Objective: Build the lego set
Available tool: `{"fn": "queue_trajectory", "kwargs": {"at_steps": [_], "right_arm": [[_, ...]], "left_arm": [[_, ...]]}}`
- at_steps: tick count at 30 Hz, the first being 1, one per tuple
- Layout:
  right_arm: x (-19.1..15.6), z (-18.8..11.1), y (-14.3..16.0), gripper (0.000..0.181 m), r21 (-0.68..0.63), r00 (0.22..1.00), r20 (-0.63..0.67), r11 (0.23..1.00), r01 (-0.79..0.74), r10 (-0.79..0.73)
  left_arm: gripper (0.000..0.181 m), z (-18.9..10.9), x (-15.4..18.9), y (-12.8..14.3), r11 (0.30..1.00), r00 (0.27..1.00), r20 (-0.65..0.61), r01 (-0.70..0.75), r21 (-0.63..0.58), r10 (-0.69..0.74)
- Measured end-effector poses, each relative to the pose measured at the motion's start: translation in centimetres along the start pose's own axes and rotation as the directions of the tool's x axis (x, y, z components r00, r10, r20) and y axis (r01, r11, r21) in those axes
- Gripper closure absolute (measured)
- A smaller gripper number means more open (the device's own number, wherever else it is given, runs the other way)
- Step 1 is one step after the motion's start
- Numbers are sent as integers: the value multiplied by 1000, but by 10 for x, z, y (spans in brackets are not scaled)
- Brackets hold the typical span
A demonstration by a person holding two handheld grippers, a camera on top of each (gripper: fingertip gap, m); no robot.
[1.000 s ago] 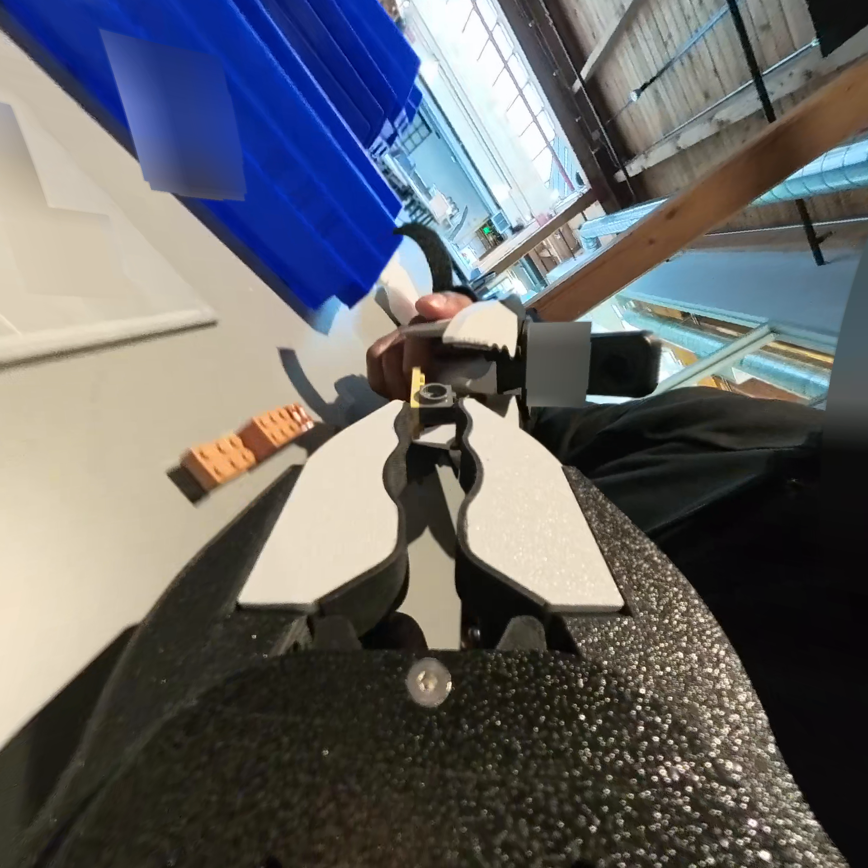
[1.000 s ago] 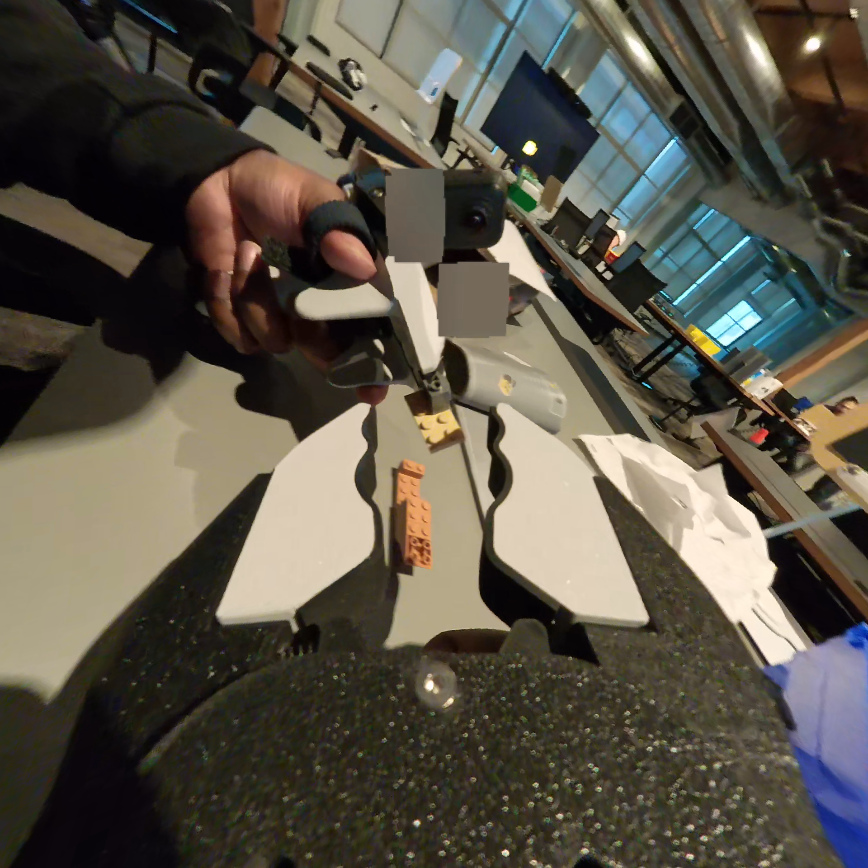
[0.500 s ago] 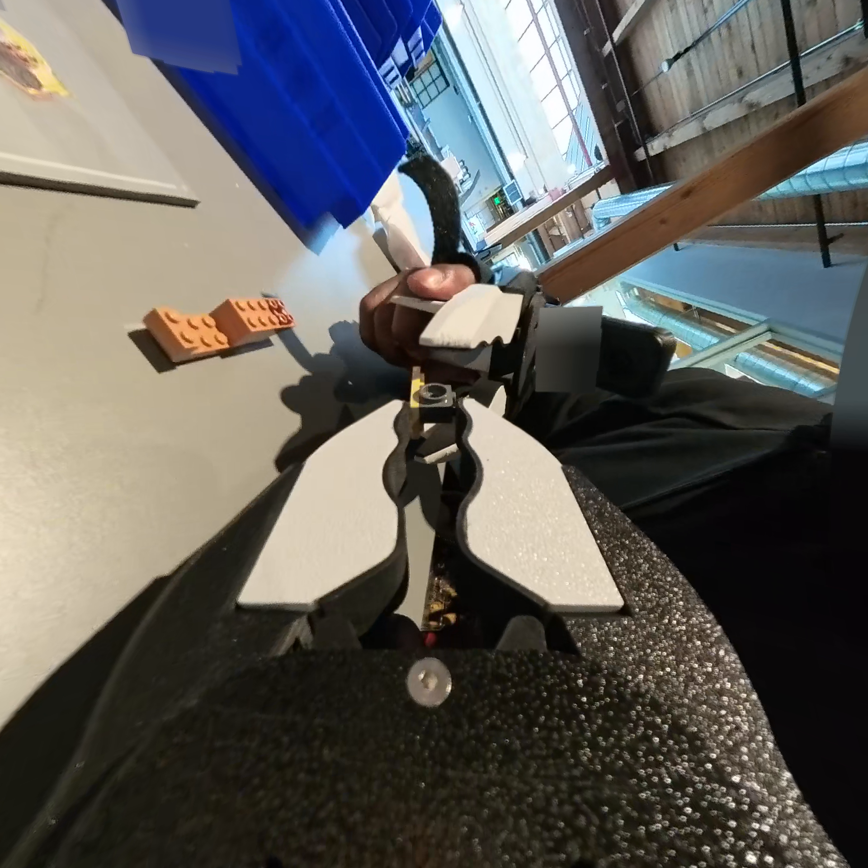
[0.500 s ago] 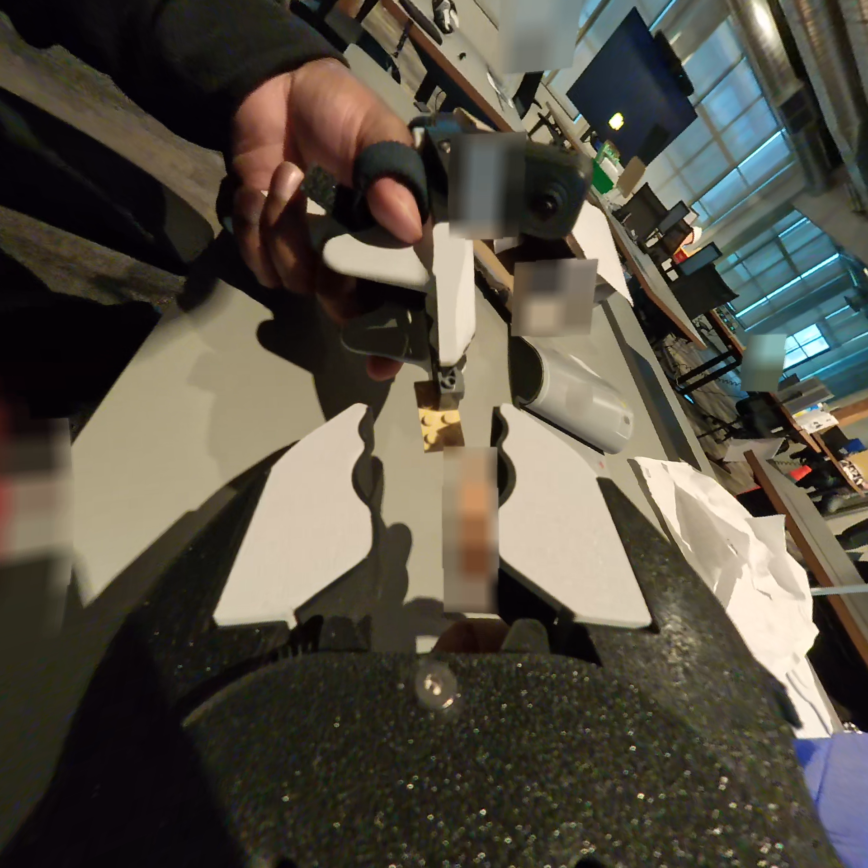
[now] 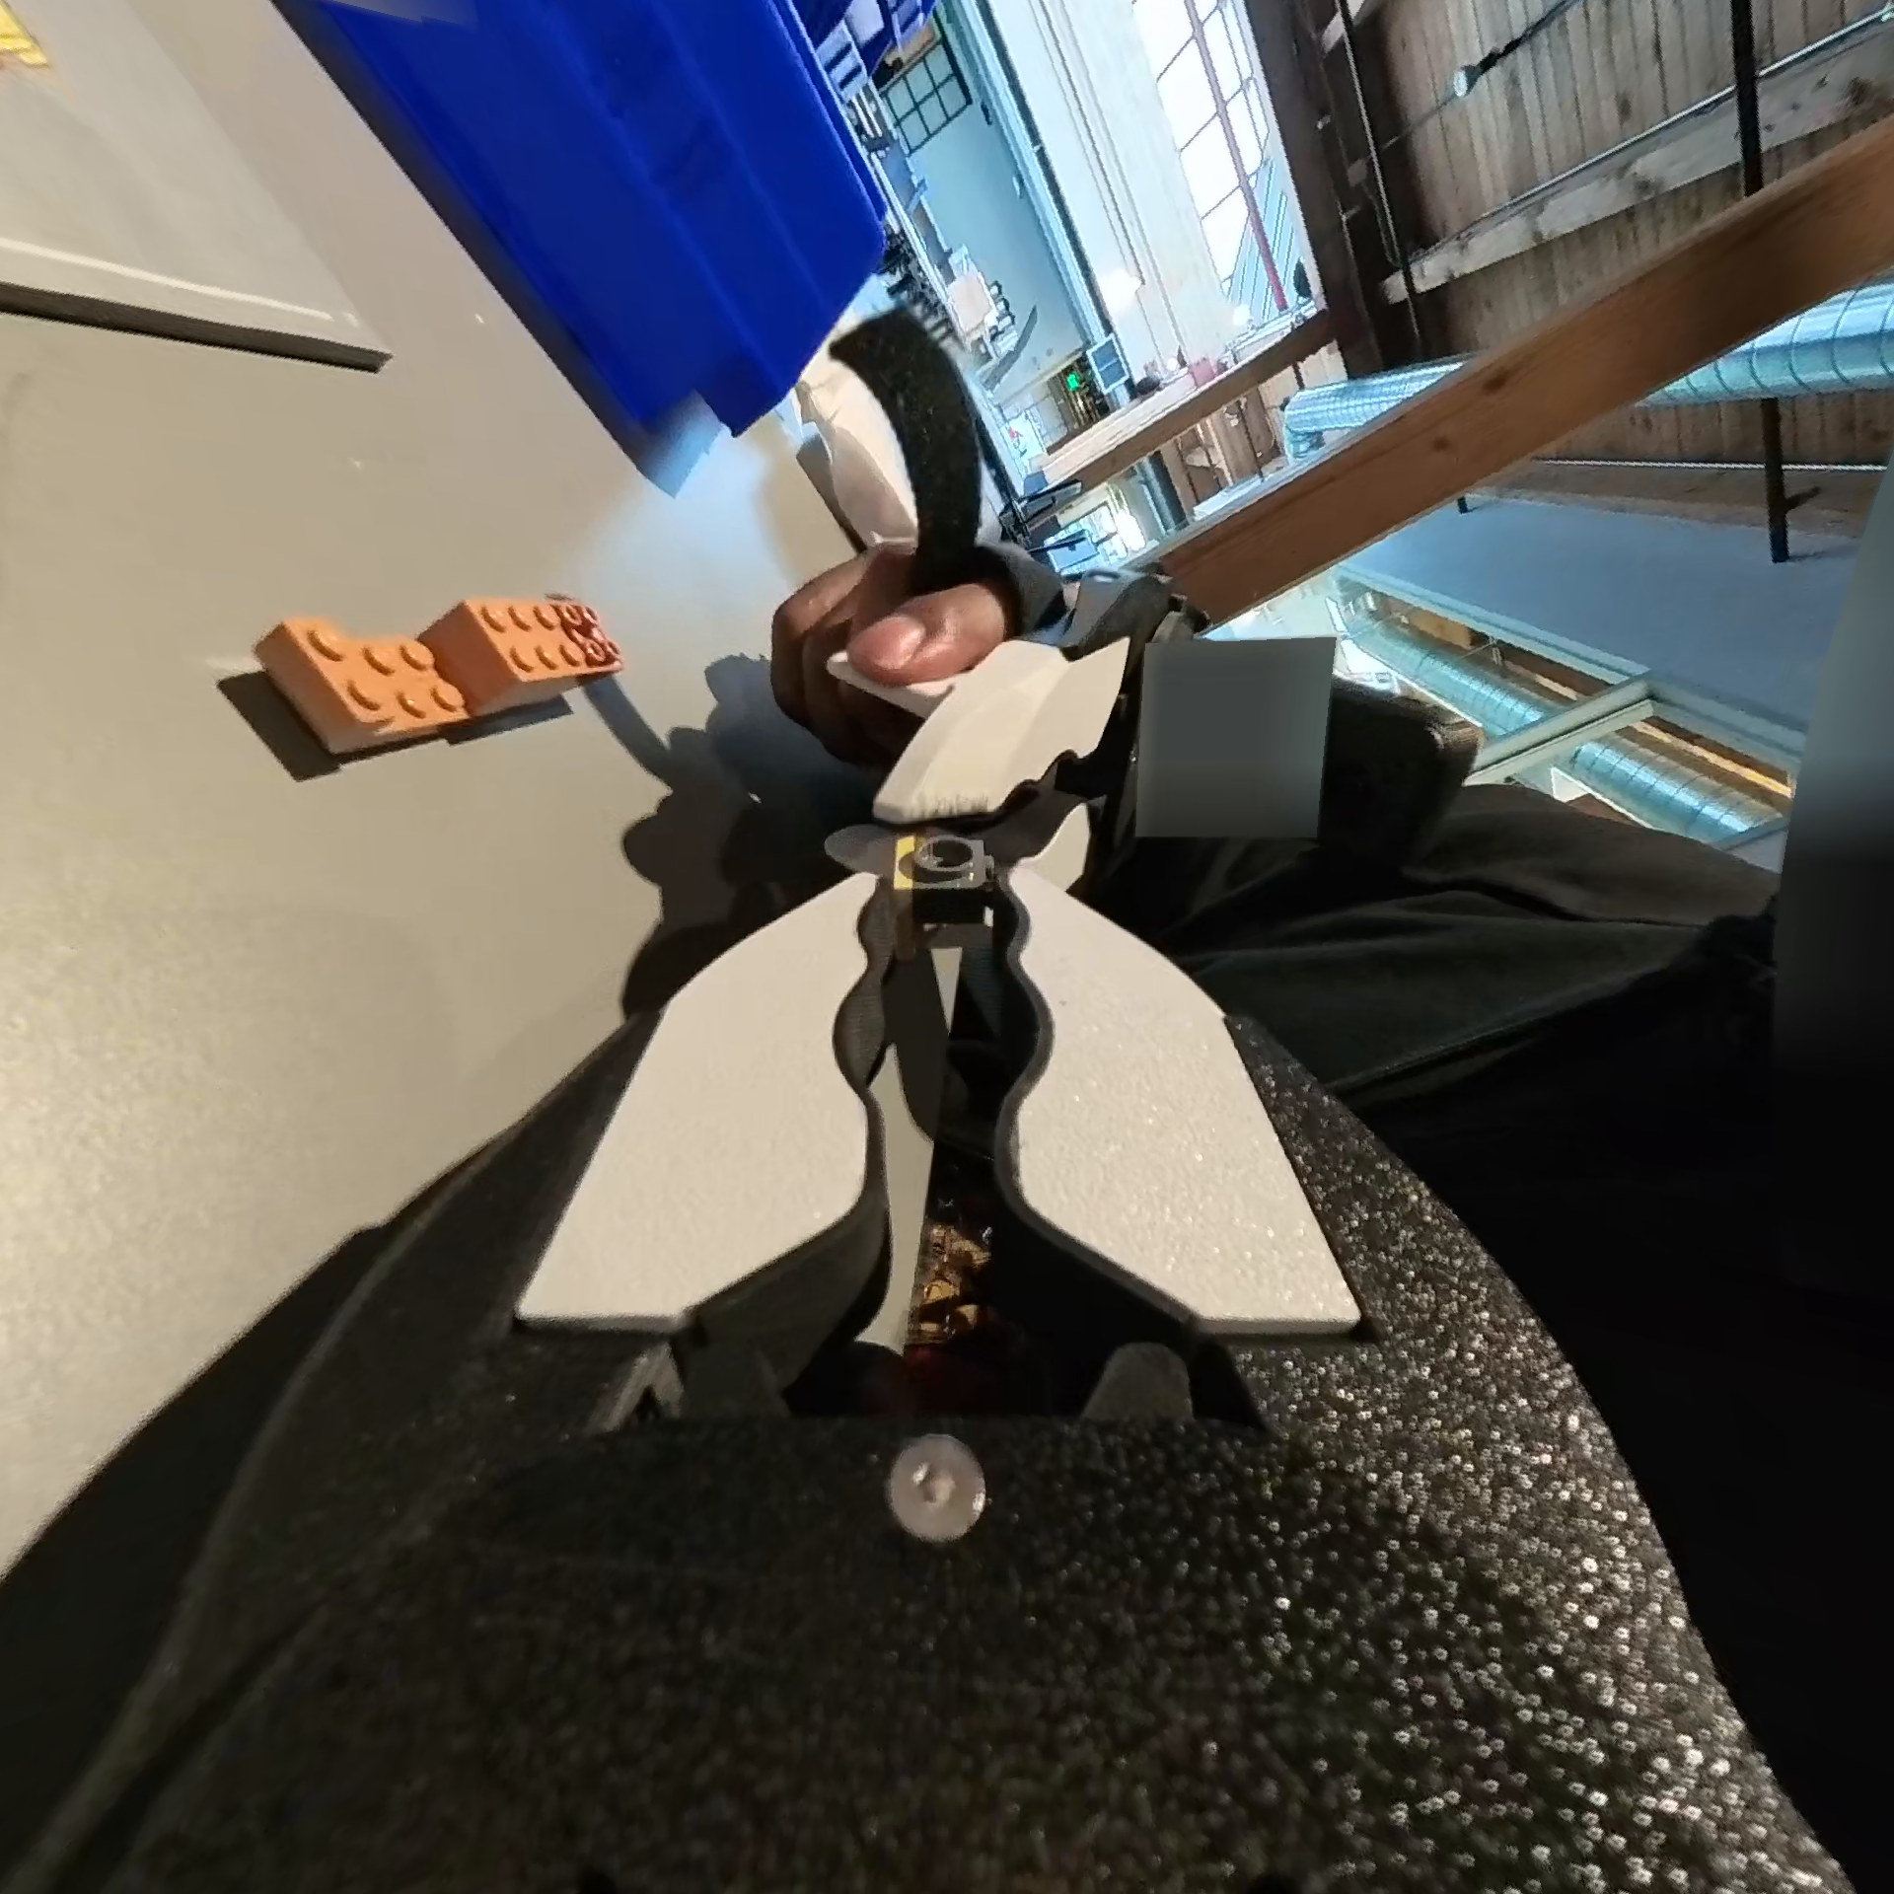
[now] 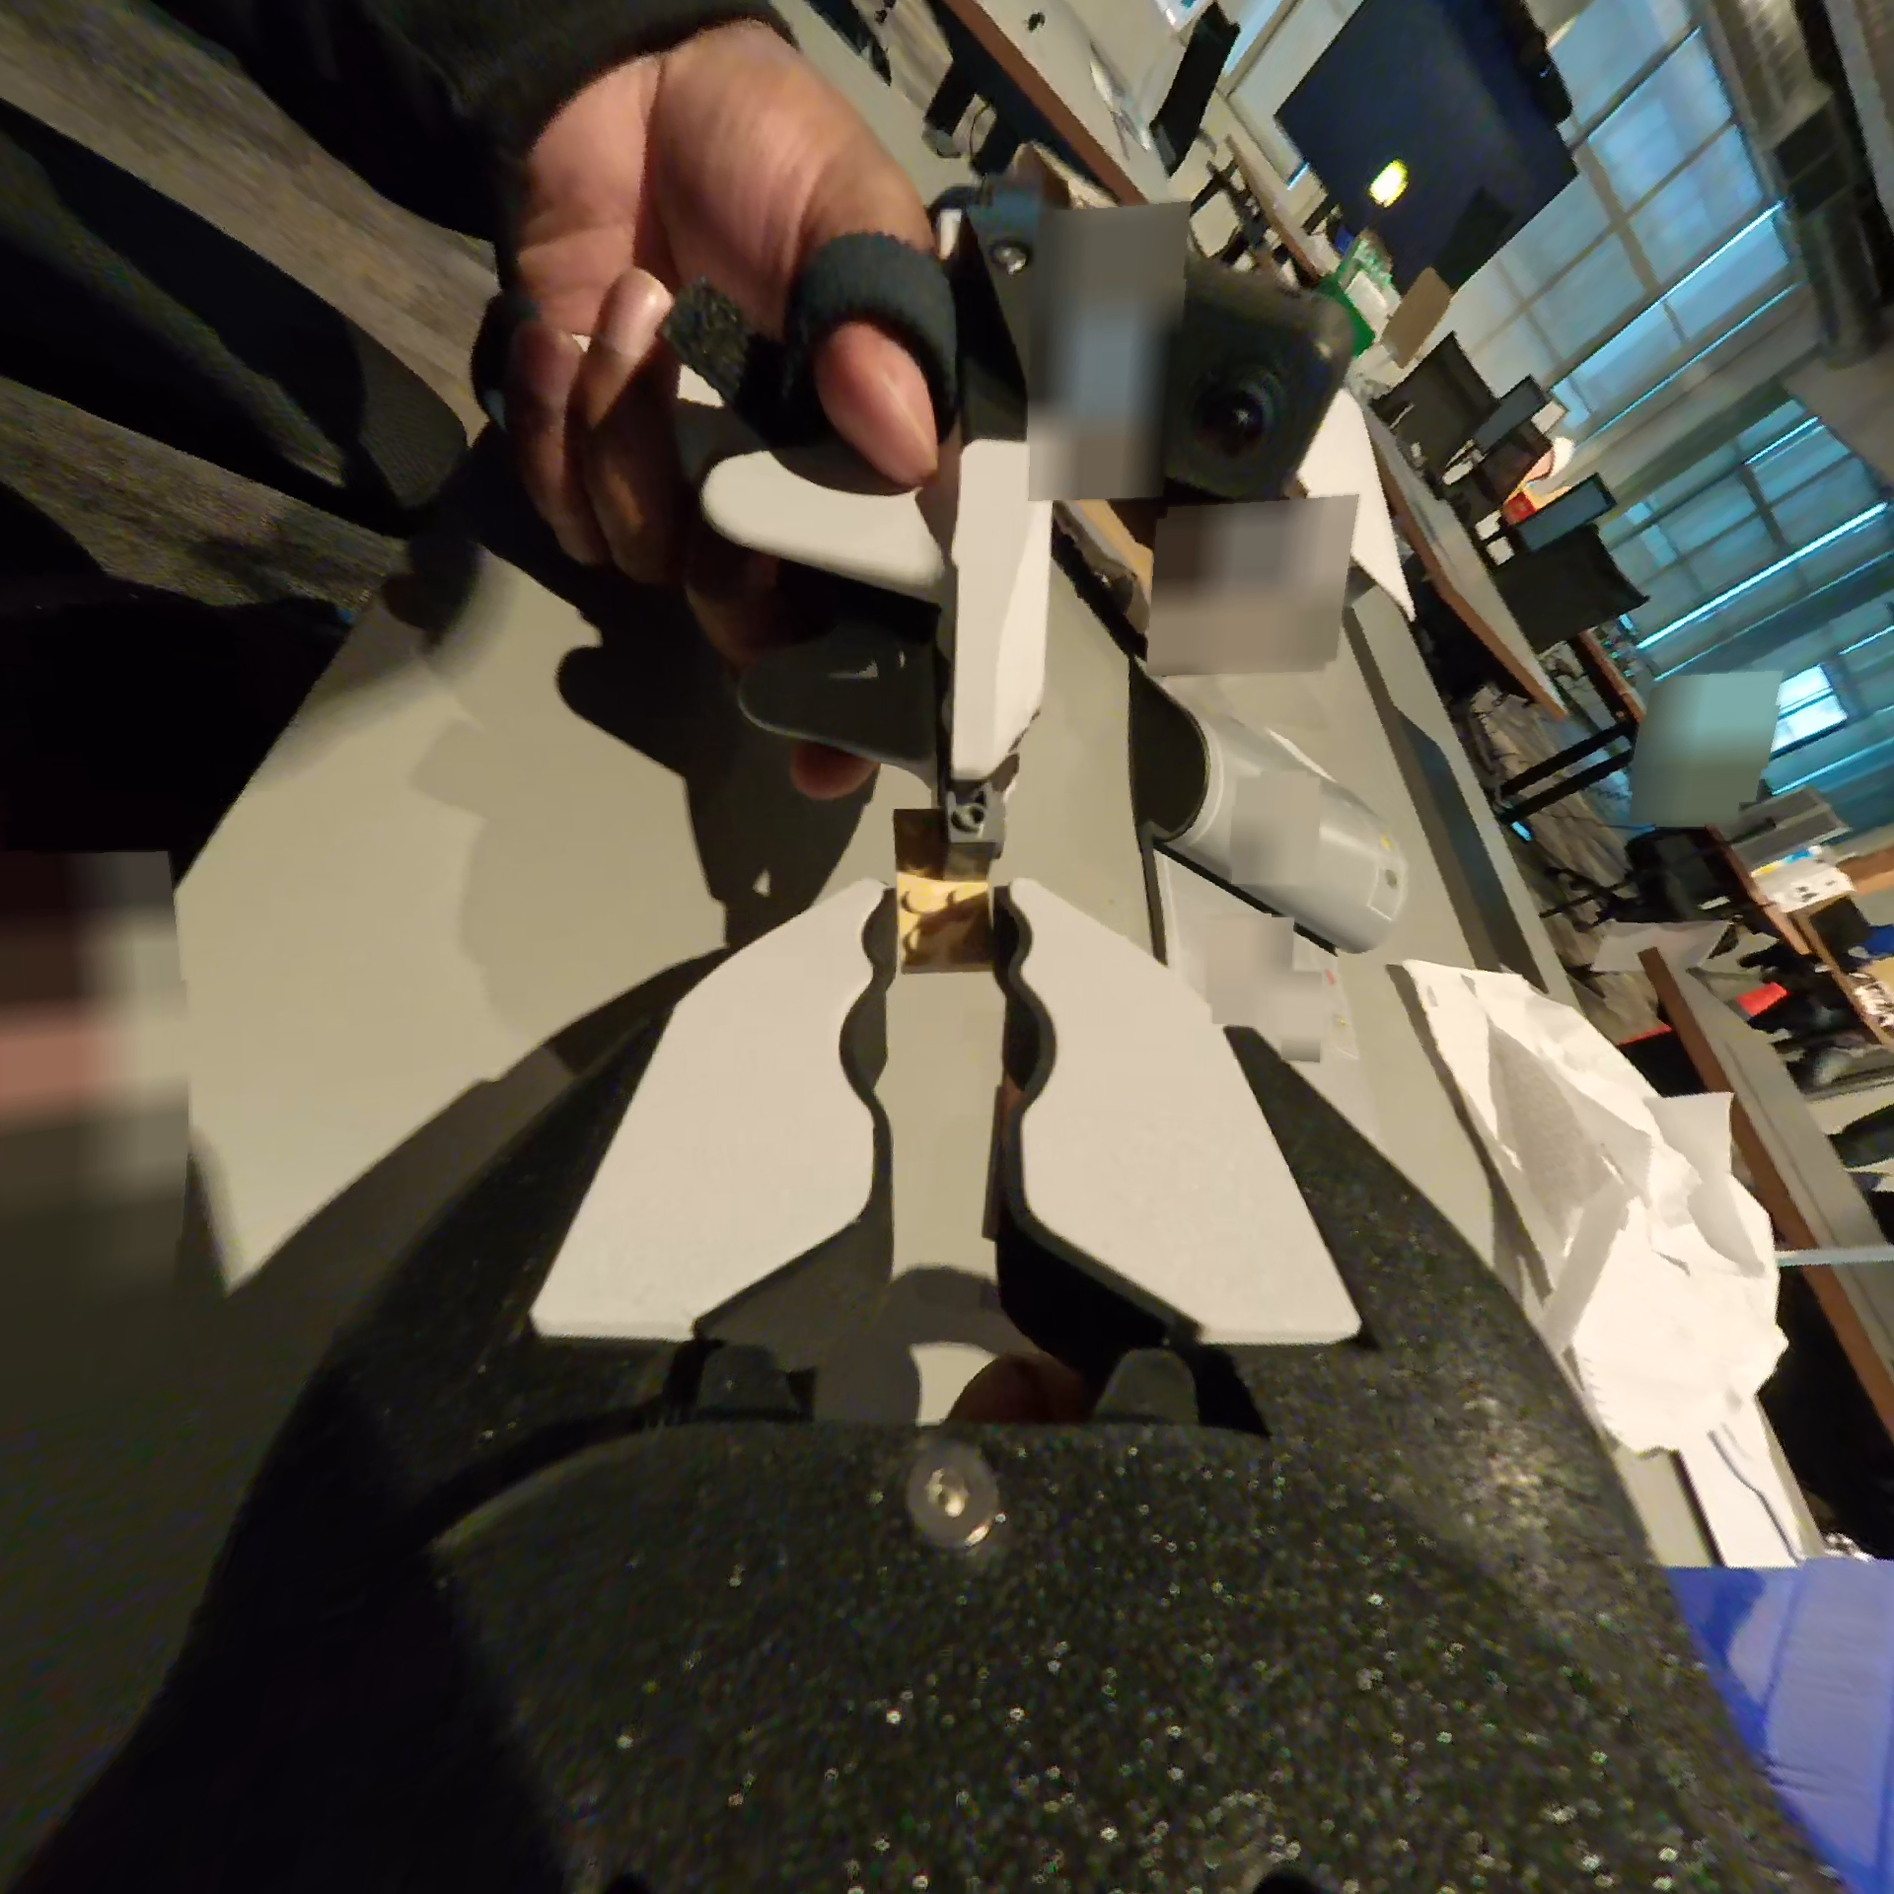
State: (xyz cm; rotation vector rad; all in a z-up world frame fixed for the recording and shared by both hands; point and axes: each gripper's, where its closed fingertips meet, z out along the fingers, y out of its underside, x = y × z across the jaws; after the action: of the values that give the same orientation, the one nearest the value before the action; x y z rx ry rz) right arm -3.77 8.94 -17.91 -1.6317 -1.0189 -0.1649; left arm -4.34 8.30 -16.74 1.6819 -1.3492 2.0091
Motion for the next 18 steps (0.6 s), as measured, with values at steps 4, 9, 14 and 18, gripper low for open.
{"fn": "queue_trajectory", "kwargs": {"at_steps": [4,9,14,18], "right_arm": [[-3,2,3,165,-42,996,39,996,-77,78],[-18,8,21,165,-212,909,127,906,-366,397],[-28,9,39,165,-362,845,145,822,-439,515],[-33,13,46,164,-423,862,133,814,-398,490]], "left_arm": [[164,0,-3,0,999,999,28,-41,-21,41],[151,-10,-5,-8,991,988,79,-134,-2,134],[151,-21,-13,-16,966,950,175,-258,-15,257],[153,-23,-18,-14,958,939,194,-286,-25,285]]}}
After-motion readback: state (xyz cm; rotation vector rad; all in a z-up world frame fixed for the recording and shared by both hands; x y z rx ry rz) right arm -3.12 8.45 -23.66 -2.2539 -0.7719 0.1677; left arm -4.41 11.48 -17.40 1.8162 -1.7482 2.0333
